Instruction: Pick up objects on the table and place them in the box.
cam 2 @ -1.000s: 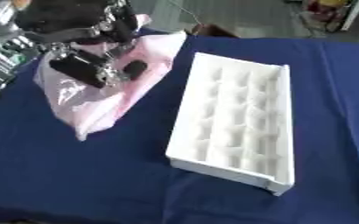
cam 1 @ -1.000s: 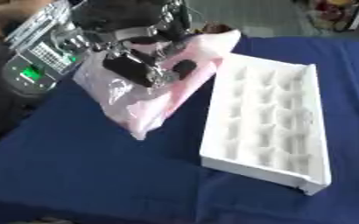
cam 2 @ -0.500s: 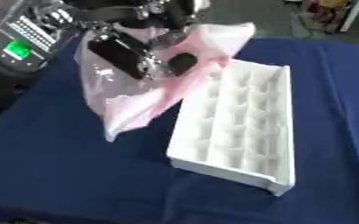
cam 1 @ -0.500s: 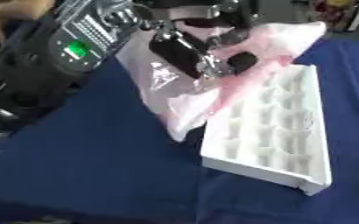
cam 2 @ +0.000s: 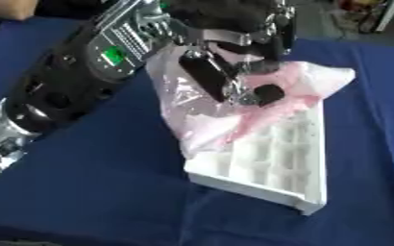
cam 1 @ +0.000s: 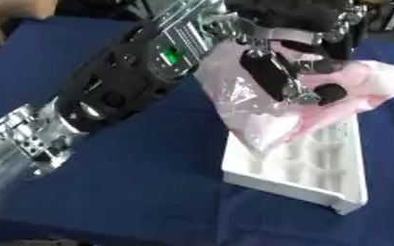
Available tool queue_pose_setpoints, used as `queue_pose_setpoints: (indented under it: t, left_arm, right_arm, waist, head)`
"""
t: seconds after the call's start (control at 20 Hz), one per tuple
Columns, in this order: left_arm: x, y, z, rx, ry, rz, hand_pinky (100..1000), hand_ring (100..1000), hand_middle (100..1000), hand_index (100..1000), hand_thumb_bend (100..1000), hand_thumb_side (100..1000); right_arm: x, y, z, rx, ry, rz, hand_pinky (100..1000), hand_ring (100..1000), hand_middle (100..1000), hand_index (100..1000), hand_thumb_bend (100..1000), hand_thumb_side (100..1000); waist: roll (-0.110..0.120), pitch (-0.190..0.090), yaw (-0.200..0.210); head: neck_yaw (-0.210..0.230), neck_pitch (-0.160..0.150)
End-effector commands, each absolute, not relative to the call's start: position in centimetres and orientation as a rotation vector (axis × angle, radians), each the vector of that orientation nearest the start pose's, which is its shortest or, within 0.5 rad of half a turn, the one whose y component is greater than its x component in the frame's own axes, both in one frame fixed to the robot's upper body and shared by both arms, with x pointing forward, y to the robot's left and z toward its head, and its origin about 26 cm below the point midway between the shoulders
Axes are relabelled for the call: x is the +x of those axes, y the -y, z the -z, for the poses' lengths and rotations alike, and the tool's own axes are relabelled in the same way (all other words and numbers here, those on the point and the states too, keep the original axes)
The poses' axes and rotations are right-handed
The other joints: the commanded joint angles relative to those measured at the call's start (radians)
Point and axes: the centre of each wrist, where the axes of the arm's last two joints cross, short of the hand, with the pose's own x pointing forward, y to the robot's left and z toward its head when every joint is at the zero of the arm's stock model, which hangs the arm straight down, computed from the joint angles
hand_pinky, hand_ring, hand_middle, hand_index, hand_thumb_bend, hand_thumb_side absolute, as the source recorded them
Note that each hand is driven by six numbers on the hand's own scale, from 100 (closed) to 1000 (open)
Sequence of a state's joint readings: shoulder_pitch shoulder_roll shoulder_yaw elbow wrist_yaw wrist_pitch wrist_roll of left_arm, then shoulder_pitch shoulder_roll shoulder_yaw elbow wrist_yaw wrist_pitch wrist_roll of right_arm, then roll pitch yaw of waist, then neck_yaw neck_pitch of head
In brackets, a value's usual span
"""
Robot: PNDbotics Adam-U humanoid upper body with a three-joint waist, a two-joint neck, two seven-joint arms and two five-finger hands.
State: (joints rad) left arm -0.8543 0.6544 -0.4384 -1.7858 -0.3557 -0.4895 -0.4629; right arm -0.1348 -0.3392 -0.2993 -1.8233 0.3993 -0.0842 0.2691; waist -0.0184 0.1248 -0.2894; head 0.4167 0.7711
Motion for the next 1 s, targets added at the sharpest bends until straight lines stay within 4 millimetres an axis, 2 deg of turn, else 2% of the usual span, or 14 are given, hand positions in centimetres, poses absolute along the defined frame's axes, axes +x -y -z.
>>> queue_pose_setpoints:
  t: [0.05, 0.35, 0.55, 0.6, 0.65, 0.7, 1.0]
  left_arm:
    - [34.7, -18.2, -30.1, -0.401, -2.25, -2.13, 100, 100, 100, 100, 100, 306]
    - [35.1, -17.7, -29.8, -0.397, -2.248, -2.133, 100, 100, 100, 100, 100, 330]
    - [35.6, -17.6, -29.7, -0.435, -2.26, -2.107, 100, 100, 100, 105, 100, 389]
    - [35.9, -17.6, -29.5, -0.448, -2.262, -2.096, 100, 100, 100, 110, 100, 427]
    - [36.2, -17.6, -29.4, -0.469, -2.264, -2.087, 100, 100, 100, 110, 100, 424]
    - [36.5, -17.7, -29.2, -0.49, -2.268, -2.081, 100, 100, 100, 114, 100, 470]
    - [38.7, -18.0, -27.7, -0.572, -2.267, -2.089, 100, 100, 100, 118, 100, 470]
  right_arm:
    - [28.8, 37.0, -14.9, -0.709, 1.852, -0.648, 600, 699, 817, 940, 100, 724]
    - [28.9, 36.8, -15.0, -0.701, 1.861, -0.651, 600, 699, 817, 940, 100, 723]
    - [29.1, 36.6, -15.1, -0.693, 1.871, -0.656, 600, 699, 817, 940, 100, 725]
    - [29.1, 36.5, -15.2, -0.689, 1.876, -0.658, 601, 699, 817, 940, 100, 725]
    - [29.2, 36.3, -15.3, -0.683, 1.882, -0.663, 601, 699, 817, 940, 100, 725]
    - [29.3, 36.2, -15.4, -0.677, 1.889, -0.666, 601, 699, 817, 940, 100, 724]
    - [29.9, 35.5, -16.1, -0.655, 1.929, -0.676, 601, 700, 817, 940, 100, 721]
  waist:
    - [0.0, -0.008, -0.004]
    - [-0.002, -0.002, -0.014]
    - [0.0, 0.005, -0.028]
    - [0.0, 0.007, -0.034]
    - [0.001, 0.011, -0.042]
    - [0.001, 0.015, -0.051]
    - [0.004, 0.039, -0.097]
  head:
    - [0.007, -0.001]
    - [0.015, -0.001]
    - [0.023, -0.001]
    - [0.027, -0.001]
    - [0.033, -0.001]
    - [0.039, -0.002]
    - [0.053, -0.025]
